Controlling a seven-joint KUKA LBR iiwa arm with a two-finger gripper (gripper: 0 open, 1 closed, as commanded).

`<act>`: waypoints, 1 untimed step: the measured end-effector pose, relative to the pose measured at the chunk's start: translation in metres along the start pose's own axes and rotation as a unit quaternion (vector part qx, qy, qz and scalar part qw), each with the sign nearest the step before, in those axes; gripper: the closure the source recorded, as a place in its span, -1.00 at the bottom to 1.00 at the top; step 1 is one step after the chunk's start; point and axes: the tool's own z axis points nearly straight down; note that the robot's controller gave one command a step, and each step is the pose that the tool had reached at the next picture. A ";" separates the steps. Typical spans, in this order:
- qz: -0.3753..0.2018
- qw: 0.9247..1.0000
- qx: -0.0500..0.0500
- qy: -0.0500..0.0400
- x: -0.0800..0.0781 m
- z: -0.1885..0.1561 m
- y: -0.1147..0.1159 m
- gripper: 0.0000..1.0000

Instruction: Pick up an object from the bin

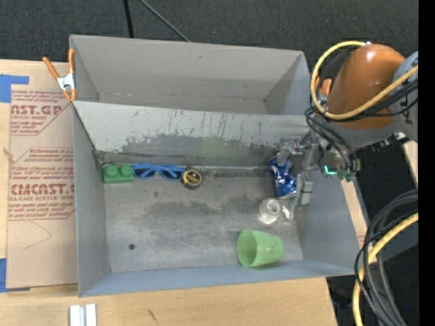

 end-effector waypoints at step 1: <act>-0.139 0.990 0.000 -0.001 -0.002 0.120 -0.016 -1.00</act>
Offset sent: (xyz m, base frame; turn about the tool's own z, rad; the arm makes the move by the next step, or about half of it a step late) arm 0.0025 -0.0168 -0.1162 -0.2772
